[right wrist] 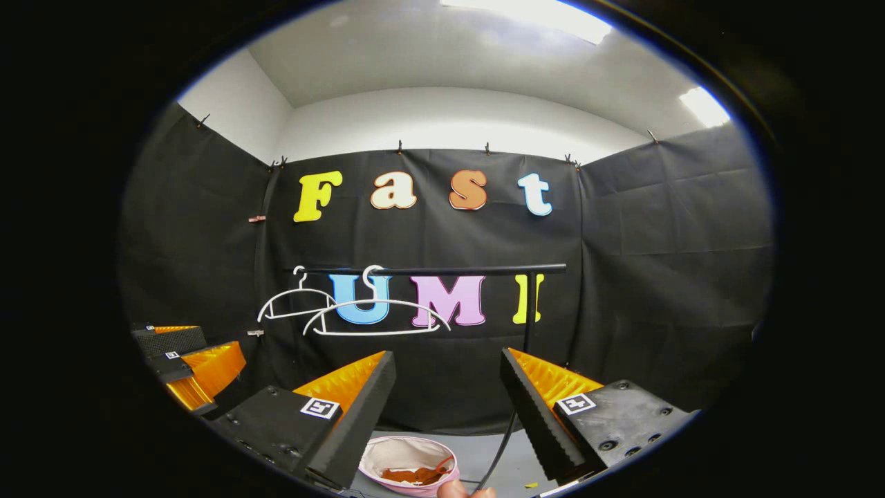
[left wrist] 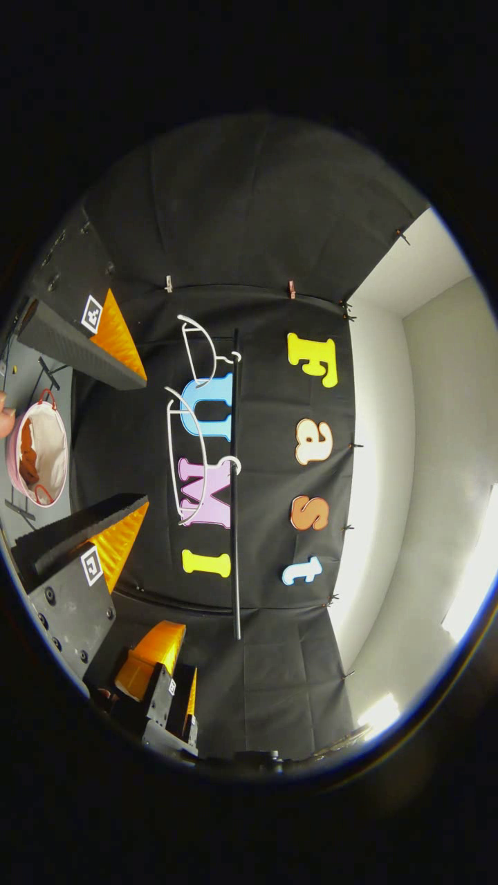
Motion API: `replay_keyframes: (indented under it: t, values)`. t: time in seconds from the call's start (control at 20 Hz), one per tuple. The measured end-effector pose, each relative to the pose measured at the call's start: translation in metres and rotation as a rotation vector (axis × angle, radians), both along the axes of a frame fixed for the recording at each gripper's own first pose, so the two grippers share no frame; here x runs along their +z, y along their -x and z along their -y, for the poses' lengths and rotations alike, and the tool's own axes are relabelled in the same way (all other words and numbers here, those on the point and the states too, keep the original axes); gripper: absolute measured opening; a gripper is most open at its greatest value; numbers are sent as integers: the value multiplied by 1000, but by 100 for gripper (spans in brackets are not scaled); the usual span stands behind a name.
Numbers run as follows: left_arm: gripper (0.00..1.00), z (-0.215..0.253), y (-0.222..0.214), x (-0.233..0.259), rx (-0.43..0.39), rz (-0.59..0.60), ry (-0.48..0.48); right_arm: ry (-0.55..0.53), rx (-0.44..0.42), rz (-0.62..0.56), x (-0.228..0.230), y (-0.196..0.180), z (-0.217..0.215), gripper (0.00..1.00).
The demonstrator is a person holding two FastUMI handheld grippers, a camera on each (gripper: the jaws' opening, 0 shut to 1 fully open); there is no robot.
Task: Grasp the clothes on the hanger with both hands and then place them into the laundry hamper below.
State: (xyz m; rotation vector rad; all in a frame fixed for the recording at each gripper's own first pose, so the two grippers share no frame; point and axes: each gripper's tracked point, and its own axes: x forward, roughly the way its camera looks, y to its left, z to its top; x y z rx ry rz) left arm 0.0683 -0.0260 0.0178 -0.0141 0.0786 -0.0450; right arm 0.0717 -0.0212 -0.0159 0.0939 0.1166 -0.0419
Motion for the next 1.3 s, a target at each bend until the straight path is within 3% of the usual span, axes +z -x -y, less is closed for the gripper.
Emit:
replay_keyframes:
  t: [1.3]
  values:
    - [95, -2, -7, -1, 1, 4, 11, 46, 6, 42, 7, -5, -8, 98]
